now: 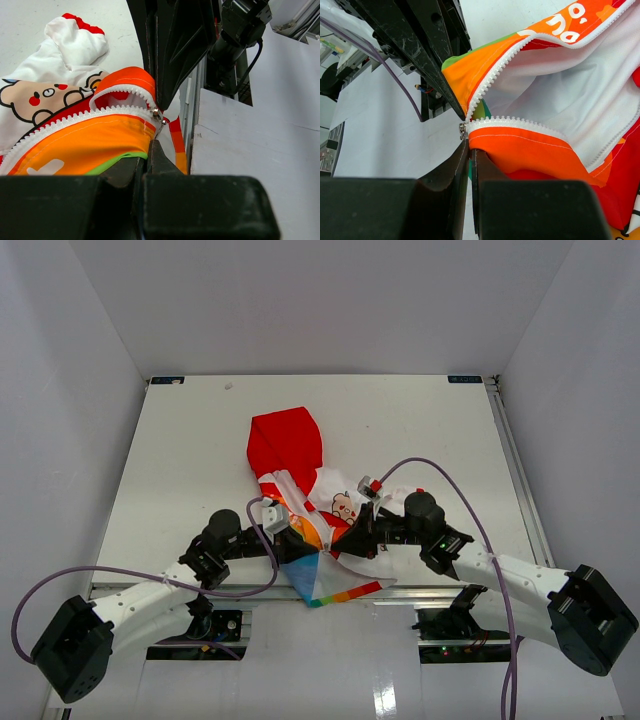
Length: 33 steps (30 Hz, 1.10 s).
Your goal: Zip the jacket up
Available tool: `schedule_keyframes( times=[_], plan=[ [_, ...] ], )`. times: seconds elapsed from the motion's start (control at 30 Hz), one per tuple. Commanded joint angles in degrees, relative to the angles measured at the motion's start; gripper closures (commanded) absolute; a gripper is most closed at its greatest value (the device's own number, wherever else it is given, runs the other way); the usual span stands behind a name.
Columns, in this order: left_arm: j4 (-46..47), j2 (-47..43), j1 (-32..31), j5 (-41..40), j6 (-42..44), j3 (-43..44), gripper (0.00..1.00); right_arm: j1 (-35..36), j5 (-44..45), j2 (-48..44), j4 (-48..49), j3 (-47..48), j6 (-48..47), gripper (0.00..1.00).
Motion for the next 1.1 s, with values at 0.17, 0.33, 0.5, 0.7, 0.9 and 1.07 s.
schedule_keyframes(
  times=[0.17,0.33,0.5,0.7,0.9,1.07],
  plan=[
    [1.5,1.3,-0.2,4.4,0.3,0.5,1.00,-0.5,0.3,0.0,1.7,4.4,0.7,0.92],
    [1.5,0.6,-0.2,3.5,-0.8,0.3,1.00,-0.8,0.0,0.3,1.0,4.3,-0.8,0.92],
    [2.8,-2.1,-0.2,1.4,-3.8,-0.1,0.73,-0.7,-1.1,0.8,0.9,3.6,-2.0,0.92],
    [5.1,-1.4,-0.2,1.2,-5.4,-0.4,0.62,-0.8,-1.9,2.0,2.5,3.3,-1.9,0.92],
    [5.7,1.8,-0.2,0.9,-5.8,0.8,0.58,-0.6,-2.2,1.2,2.5,3.3,-1.9,0.92],
    [5.8,2.4,-0.2,0.9,-6.0,1.3,0.55,-0.7,-2.2,1.2,2.3,3.4,-2.0,0.92]
  ],
)
